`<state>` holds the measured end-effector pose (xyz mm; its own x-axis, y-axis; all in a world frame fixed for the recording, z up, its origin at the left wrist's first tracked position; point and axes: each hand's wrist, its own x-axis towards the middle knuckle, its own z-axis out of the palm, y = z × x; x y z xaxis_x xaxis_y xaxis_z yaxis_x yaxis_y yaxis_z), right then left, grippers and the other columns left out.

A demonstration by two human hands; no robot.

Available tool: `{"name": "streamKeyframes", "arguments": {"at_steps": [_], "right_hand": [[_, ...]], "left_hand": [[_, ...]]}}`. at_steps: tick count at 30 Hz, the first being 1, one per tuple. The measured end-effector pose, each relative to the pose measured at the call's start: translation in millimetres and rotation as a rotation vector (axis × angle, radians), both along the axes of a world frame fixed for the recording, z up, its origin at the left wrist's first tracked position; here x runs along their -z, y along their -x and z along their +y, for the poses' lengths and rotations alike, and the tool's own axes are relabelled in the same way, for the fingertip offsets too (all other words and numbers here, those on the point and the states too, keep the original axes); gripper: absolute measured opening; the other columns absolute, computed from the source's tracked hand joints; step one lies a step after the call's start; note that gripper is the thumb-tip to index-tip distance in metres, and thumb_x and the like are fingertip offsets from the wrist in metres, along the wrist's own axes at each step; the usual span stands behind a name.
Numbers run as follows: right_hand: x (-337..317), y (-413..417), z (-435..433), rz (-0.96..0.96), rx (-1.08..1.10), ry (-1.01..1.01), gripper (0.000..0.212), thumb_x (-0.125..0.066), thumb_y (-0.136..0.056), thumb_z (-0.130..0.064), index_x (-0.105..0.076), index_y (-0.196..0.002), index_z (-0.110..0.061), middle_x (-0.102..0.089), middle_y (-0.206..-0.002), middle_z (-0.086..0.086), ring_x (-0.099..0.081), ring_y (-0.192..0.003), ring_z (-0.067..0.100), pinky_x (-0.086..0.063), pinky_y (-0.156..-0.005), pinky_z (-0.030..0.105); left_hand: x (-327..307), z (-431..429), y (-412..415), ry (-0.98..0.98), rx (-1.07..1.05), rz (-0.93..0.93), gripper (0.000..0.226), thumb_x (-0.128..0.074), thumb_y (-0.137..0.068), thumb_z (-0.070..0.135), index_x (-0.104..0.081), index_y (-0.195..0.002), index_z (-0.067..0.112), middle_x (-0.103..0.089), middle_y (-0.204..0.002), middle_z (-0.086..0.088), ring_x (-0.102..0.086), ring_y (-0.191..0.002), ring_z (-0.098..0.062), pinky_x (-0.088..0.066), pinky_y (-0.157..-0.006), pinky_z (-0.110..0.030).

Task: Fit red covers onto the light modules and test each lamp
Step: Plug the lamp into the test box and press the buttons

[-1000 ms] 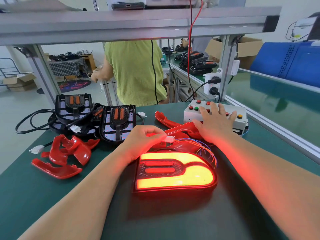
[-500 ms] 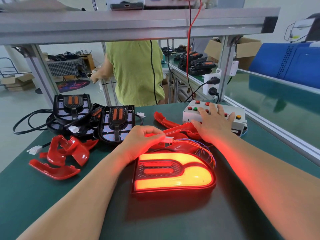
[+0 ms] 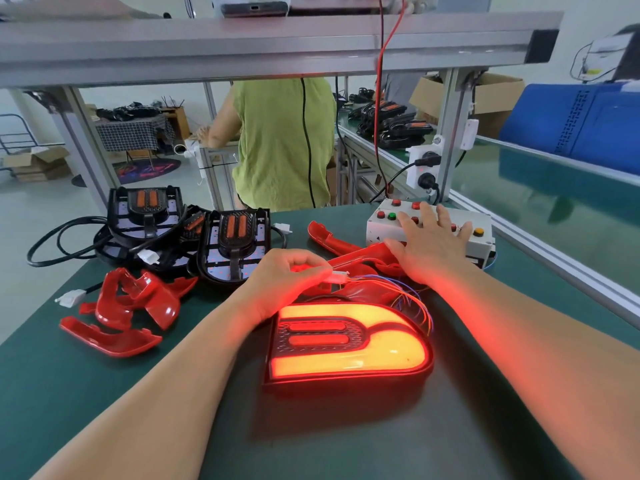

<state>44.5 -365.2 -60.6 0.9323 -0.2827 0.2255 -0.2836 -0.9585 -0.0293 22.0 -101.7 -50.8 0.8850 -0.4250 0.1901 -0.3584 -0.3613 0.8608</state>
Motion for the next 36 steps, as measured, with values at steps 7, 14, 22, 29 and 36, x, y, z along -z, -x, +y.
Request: {"name": "streamKeyframes", "arguments": {"at_steps": [7,14,22,29,36], "right_hand": [[-2.3,0.6,-0.9,0.016,-0.004,-0.011,0.067,-0.029,-0.098,-0.065,-0.012,-0.157,-0.039,0.005,-0.168,0.0,0.007,-0.154,0.029,-0.004,-0.116,0.069],[-3.2,0.9,-1.1,0.006,-0.006,-0.003,0.066,-0.029,-0.098,-0.065,-0.015,-0.157,-0.038,0.002,-0.168,0.001,0.005,-0.154,0.03,-0.004,-0.116,0.069],[3.2,2.9,-2.0,-0.002,0.005,0.016,0.064,-0.025,-0.098,-0.066,-0.014,-0.156,-0.04,-0.004,-0.168,0.004,0.002,-0.154,0.031,0.0,-0.116,0.067],[0.5,0.5,-0.5,-0.003,0.002,0.005,0.064,-0.031,-0.098,-0.065,-0.018,-0.155,-0.04,-0.005,-0.168,0.003,0.001,-0.154,0.031,-0.002,-0.115,0.069],[-3.7,-1.2,-0.4,0.026,0.011,-0.014,0.068,-0.033,-0.096,-0.068,-0.016,-0.156,-0.04,-0.001,-0.168,0.0,0.003,-0.154,0.03,-0.005,-0.115,0.069]], "left_hand": [[2.2,-0.6,-1.8,0.032,0.001,0.012,0.006,-0.072,-0.089,0.018,-0.078,-0.087,0.016,-0.074,-0.086,-0.012,-0.058,-0.076,-0.012,-0.047,-0.077,-0.031],[4.2,1.5,-3.7,0.029,0.006,-0.004,0.006,-0.073,-0.089,0.02,-0.078,-0.086,0.019,-0.075,-0.088,-0.009,-0.061,-0.076,-0.012,-0.051,-0.08,-0.032],[2.8,1.6,-1.8,0.009,0.002,-0.021,0.007,-0.073,-0.088,0.02,-0.078,-0.084,0.022,-0.075,-0.09,-0.01,-0.06,-0.078,-0.012,-0.052,-0.083,-0.038],[-0.2,0.8,-0.5,-0.028,-0.021,-0.009,0.005,-0.075,-0.085,0.032,-0.078,-0.082,0.033,-0.075,-0.089,-0.003,-0.064,-0.08,-0.016,-0.053,-0.086,-0.044],[-3.5,0.1,2.7,-0.04,-0.025,-0.004,0.007,-0.074,-0.087,0.029,-0.079,-0.084,0.025,-0.075,-0.092,-0.011,-0.062,-0.08,-0.018,-0.051,-0.09,-0.05]]}}
